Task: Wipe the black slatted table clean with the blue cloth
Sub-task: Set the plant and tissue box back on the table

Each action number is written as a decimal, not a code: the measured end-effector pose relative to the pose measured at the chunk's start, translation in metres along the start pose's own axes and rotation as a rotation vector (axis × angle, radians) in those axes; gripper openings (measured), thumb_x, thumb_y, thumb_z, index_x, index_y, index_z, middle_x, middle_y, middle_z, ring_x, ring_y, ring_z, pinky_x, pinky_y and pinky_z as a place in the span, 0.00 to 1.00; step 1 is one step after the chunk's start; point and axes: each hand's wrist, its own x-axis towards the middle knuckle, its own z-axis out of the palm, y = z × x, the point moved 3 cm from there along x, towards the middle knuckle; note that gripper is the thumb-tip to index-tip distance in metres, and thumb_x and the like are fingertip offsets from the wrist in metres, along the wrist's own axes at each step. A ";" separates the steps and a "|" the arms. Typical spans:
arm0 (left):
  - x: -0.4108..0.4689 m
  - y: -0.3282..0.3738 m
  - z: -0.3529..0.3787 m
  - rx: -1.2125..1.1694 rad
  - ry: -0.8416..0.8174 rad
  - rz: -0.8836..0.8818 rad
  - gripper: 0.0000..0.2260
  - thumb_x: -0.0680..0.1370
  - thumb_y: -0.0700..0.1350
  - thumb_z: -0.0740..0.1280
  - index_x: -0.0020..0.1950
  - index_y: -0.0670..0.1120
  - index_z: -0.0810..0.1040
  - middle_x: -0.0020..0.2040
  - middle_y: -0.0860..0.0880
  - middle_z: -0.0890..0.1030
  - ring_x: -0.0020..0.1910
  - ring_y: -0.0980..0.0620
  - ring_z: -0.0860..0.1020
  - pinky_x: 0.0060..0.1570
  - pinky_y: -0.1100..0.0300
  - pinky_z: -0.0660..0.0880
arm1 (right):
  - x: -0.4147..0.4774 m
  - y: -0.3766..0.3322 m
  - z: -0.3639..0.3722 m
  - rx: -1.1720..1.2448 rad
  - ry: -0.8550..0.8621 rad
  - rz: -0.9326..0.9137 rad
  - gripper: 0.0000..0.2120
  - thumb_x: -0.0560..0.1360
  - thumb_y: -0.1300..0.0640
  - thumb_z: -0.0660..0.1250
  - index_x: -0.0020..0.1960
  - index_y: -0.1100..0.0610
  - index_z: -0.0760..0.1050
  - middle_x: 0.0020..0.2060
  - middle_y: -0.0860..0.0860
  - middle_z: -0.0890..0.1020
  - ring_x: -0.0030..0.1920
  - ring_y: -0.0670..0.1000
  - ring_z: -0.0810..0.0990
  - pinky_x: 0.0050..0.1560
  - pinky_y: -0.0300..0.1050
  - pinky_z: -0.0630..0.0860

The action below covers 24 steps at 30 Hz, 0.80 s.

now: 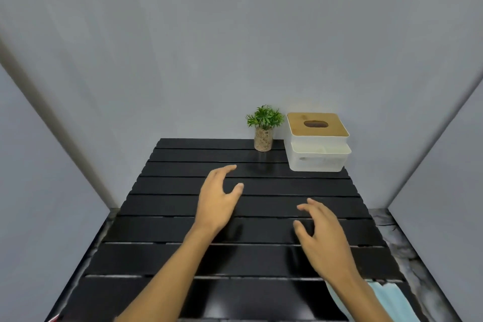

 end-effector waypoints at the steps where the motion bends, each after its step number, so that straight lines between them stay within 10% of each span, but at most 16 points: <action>1: 0.014 0.001 0.010 -0.019 0.002 -0.008 0.19 0.77 0.49 0.68 0.67 0.55 0.72 0.63 0.58 0.73 0.63 0.60 0.70 0.62 0.66 0.64 | 0.006 0.002 0.002 0.002 -0.005 -0.005 0.15 0.75 0.52 0.64 0.62 0.49 0.73 0.69 0.45 0.69 0.70 0.45 0.64 0.70 0.44 0.61; 14: 0.126 -0.004 0.106 -0.297 0.142 -0.120 0.25 0.74 0.46 0.72 0.70 0.50 0.70 0.65 0.53 0.72 0.63 0.58 0.69 0.59 0.65 0.66 | 0.048 0.026 0.025 -0.004 -0.026 -0.042 0.18 0.76 0.47 0.62 0.65 0.42 0.68 0.70 0.38 0.63 0.74 0.43 0.54 0.73 0.44 0.56; 19: 0.145 -0.003 0.132 -0.419 0.300 -0.144 0.24 0.71 0.44 0.74 0.65 0.52 0.72 0.59 0.54 0.74 0.60 0.56 0.73 0.60 0.60 0.72 | 0.053 0.032 0.039 -0.144 0.012 -0.090 0.20 0.65 0.42 0.59 0.55 0.45 0.75 0.57 0.48 0.81 0.60 0.58 0.79 0.54 0.58 0.76; 24: 0.156 -0.003 0.144 -0.506 0.401 -0.152 0.27 0.69 0.44 0.77 0.66 0.53 0.72 0.62 0.54 0.75 0.62 0.56 0.73 0.58 0.66 0.70 | 0.055 0.031 0.042 -0.189 0.036 -0.112 0.19 0.62 0.42 0.59 0.53 0.42 0.69 0.53 0.48 0.83 0.56 0.58 0.81 0.50 0.56 0.74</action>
